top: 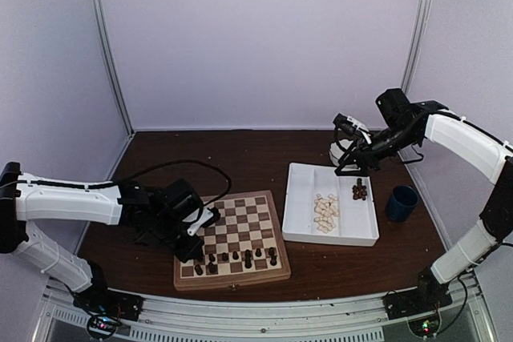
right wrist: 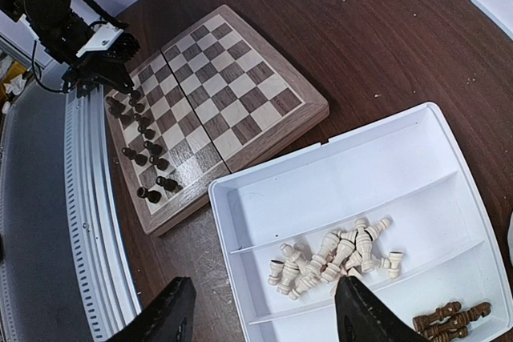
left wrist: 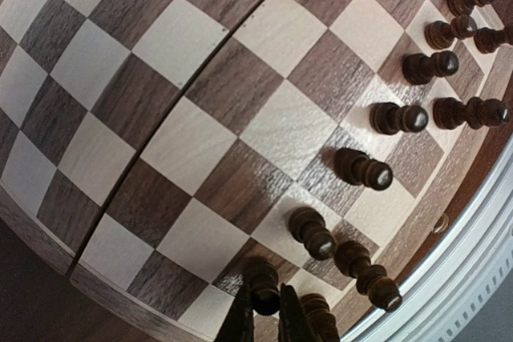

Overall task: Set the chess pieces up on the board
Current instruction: Place the pawn at g7.

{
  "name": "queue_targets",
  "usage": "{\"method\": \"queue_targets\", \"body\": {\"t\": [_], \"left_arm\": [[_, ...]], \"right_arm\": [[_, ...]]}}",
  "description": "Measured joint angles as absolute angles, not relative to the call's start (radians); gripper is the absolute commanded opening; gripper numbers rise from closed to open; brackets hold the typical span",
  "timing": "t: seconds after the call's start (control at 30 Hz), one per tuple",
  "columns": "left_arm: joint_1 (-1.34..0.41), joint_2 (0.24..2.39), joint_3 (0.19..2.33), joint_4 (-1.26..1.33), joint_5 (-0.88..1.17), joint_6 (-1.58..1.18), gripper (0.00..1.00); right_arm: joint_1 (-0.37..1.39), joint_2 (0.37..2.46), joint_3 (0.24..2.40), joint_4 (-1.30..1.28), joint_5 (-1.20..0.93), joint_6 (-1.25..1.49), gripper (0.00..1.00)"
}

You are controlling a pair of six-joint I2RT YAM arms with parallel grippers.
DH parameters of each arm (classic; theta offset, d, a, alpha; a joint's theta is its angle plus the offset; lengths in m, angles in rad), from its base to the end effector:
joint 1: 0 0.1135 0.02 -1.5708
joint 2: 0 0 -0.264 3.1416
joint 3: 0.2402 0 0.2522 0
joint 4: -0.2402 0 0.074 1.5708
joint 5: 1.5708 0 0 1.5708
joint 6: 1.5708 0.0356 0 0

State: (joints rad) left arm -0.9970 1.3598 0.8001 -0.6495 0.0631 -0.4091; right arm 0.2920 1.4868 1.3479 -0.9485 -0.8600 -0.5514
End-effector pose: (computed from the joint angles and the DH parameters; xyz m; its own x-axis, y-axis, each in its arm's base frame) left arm 0.1300 -0.2052 0.1900 -0.8040 0.5127 -0.3011 0.5782 0.7923 -0.1948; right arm 0.2737 0.1105 0.3160 -0.4472 -0.4913 -0.7474 -0.8915 0.3123 0.3281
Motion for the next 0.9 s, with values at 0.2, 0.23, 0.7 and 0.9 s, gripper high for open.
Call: {"method": "queue_targets", "body": {"t": [0.2, 0.23, 0.7, 0.9], "left_arm": [[-0.999, 1.36, 0.789, -0.644, 0.079, -0.409, 0.06], [-0.999, 1.36, 0.788, -0.643, 0.081, -0.409, 0.08], [-0.999, 1.361, 0.788, -0.65, 0.078, -0.408, 0.3], [-0.999, 1.329, 0.826, -0.698, 0.052, -0.398, 0.35]], "right_arm": [[0.292, 1.487, 1.348, -0.948, -0.859, -0.552, 0.64], [0.292, 1.487, 1.348, -0.948, -0.859, -0.552, 0.64], [0.292, 1.486, 1.348, -0.949, -0.858, -0.554, 0.64], [0.26, 1.486, 1.34, -0.94, -0.825, -0.537, 0.61]]}}
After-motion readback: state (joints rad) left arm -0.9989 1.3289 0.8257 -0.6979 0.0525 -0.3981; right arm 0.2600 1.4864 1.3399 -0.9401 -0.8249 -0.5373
